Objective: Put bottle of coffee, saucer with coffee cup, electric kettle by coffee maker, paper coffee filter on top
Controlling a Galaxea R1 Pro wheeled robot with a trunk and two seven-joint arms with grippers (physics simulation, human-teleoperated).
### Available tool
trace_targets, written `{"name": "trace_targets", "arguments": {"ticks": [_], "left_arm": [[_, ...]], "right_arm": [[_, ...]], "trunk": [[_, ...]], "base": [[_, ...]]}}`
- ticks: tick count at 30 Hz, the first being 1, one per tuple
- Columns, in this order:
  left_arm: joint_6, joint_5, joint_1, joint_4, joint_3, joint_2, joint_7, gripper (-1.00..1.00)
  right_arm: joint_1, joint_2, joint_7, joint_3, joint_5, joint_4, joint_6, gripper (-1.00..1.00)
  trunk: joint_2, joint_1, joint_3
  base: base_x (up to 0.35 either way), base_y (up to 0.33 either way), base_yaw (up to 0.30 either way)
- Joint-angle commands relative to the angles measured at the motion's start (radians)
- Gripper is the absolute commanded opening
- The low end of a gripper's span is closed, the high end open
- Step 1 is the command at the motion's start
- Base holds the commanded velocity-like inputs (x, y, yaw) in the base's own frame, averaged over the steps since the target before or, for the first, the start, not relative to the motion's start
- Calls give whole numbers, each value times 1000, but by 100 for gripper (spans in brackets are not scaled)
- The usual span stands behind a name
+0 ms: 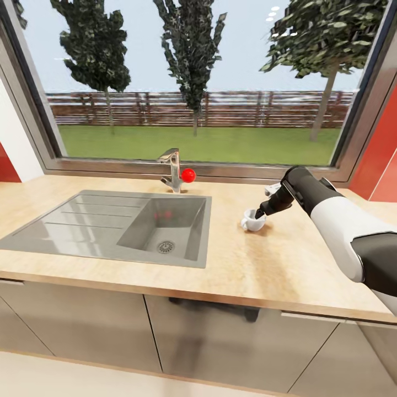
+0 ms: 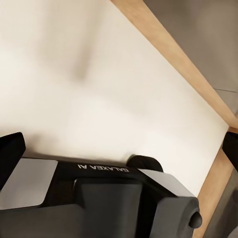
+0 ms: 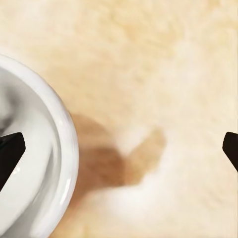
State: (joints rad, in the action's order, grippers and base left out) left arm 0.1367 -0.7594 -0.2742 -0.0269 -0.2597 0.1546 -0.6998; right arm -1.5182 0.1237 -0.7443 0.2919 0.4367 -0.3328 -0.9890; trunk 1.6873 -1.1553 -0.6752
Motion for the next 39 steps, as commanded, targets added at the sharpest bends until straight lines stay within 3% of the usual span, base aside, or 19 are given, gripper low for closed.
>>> {"name": "trace_targets", "arguments": {"ticks": [1, 22, 23, 39], "left_arm": [[9, -11, 0, -1, -6, 0, -3, 100], [10, -11, 0, -1, -6, 0, -3, 100], [10, -11, 0, -1, -6, 0, -3, 100], [11, -11, 0, -1, -6, 0, -3, 100]], "right_arm": [[0, 1, -10, 3, 10, -2, -2, 100], [0, 0, -10, 3, 8, -2, -2, 100], [0, 0, -10, 3, 8, -2, -2, -100], [0, -1, -10, 3, 8, -2, -2, -100]], "trunk": [[8, -4, -4], [22, -12, -10], [22, -12, -10], [22, -12, -10]], "base": [[0, 0, 0], [0, 0, 0], [0, 0, 0], [0, 0, 0]]}}
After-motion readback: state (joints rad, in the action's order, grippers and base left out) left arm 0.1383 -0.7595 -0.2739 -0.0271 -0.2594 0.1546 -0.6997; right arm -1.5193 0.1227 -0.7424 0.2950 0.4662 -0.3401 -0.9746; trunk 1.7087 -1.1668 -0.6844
